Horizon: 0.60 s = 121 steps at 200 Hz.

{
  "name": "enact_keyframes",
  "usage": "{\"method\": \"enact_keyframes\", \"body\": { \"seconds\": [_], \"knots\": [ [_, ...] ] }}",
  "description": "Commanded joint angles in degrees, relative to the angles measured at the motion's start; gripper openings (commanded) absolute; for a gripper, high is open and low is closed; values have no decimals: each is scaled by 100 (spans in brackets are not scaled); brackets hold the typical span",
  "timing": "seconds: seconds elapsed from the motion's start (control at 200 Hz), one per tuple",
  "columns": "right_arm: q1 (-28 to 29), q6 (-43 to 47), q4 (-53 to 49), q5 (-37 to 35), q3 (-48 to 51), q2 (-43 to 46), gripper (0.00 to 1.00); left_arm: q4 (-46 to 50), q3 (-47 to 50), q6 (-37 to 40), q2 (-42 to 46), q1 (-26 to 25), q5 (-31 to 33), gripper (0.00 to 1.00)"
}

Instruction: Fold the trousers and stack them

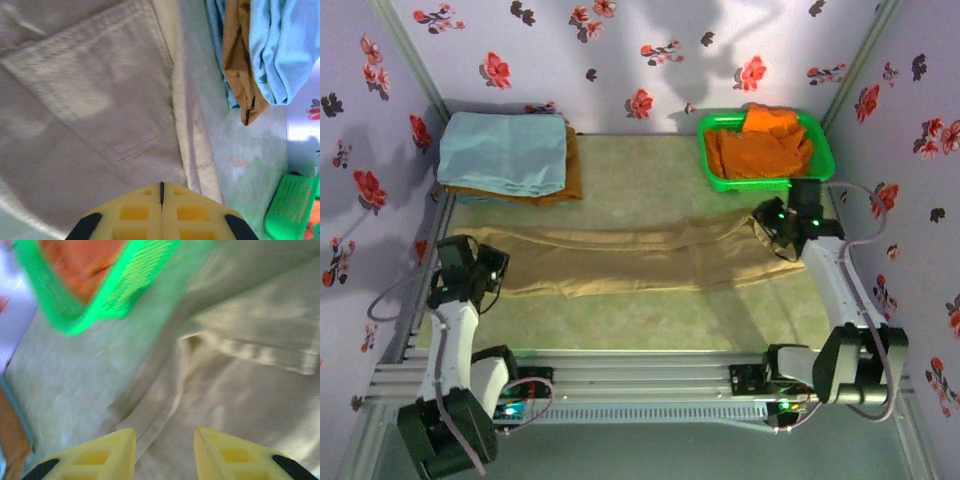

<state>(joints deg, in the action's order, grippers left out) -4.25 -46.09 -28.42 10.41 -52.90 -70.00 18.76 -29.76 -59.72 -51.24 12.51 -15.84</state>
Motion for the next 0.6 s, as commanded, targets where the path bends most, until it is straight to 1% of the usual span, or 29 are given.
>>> {"method": "enact_keyframes", "body": {
  "seconds": [0.0, 0.07, 0.145, 0.2, 0.34, 0.41, 0.505, 0.6],
  "knots": [
    [-595, -331, 5, 679, 394, -266, 40, -1008, 53, -154, -737, -56, 38, 0],
    [-1000, -545, 255, 977, 540, -641, 41, -1435, 66, -220, -1294, -57, -110, 0],
    [-1228, -638, 449, 1182, 605, -1076, 40, -1847, 146, -349, -1733, -64, -209, 0],
    [-1261, -608, 520, 1123, 622, -1305, 40, -2131, 245, -402, -1929, -61, -221, 0],
    [-1262, -544, 646, 1019, 553, -1783, 38, -2485, 396, -349, -2291, -34, -244, 0],
    [-1262, -469, 648, 925, 456, -1943, 36, -2635, 456, -331, -2439, -8, -366, 0],
    [-1313, -371, 664, 885, 315, -2085, 34, -2804, 562, -332, -2505, 22, -504, 0],
    [-1333, -340, 671, 807, 211, -2192, 32, -2774, 611, -286, -2453, 34, -521, 0]
  ]
}}
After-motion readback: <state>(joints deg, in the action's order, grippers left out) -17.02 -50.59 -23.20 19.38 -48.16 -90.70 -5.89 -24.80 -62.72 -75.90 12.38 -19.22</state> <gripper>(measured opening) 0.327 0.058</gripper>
